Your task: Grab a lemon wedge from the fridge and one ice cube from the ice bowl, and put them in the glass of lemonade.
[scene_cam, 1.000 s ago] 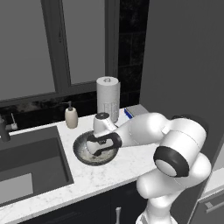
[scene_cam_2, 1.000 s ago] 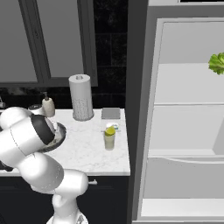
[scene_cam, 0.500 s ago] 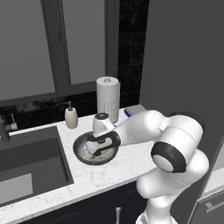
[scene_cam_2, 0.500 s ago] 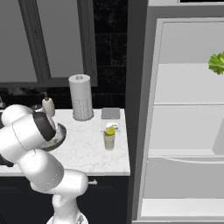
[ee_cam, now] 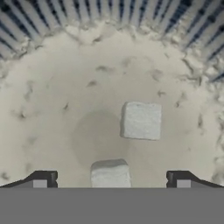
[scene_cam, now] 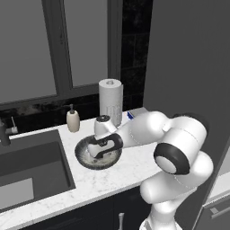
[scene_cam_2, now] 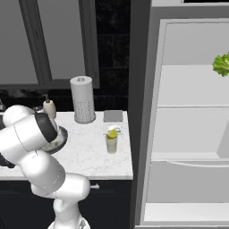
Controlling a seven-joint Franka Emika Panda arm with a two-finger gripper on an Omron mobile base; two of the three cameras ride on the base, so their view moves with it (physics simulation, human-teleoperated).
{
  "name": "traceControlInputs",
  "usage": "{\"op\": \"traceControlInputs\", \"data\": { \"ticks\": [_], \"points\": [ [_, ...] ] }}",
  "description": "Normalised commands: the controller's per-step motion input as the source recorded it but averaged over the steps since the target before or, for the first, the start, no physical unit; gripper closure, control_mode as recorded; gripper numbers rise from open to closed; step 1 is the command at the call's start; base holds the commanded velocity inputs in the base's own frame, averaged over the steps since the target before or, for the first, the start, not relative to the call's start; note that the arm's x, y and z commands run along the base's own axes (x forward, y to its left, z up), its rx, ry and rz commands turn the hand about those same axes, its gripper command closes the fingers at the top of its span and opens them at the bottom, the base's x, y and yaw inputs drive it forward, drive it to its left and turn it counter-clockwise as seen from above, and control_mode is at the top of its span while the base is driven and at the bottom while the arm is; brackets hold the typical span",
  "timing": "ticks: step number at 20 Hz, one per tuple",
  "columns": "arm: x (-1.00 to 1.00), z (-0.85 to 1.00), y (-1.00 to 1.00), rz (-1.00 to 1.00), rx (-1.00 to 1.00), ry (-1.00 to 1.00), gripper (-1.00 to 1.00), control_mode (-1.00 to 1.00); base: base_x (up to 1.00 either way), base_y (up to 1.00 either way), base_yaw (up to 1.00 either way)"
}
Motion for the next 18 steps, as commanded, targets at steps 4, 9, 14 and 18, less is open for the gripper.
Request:
{"op": "traceControlInputs", "data": {
  "ticks": [4, 9, 14, 18],
  "points": [
    [0.00, -0.08, 0.00, 0.00, -0.01, 0.15, -1.00, -1.00, 0.00, 0.00, 0.00],
    [-0.01, -0.08, 0.00, -0.02, 0.00, 0.14, -1.00, -1.00, 0.00, 0.00, 0.00],
    [-0.12, -0.03, 0.00, -0.01, 0.00, 0.02, -1.00, -1.00, 0.00, 0.00, 0.00],
    [-0.07, -0.08, 0.00, 0.00, 0.00, -0.06, -1.00, -1.00, 0.00, 0.00, 0.00]
  ]
}}
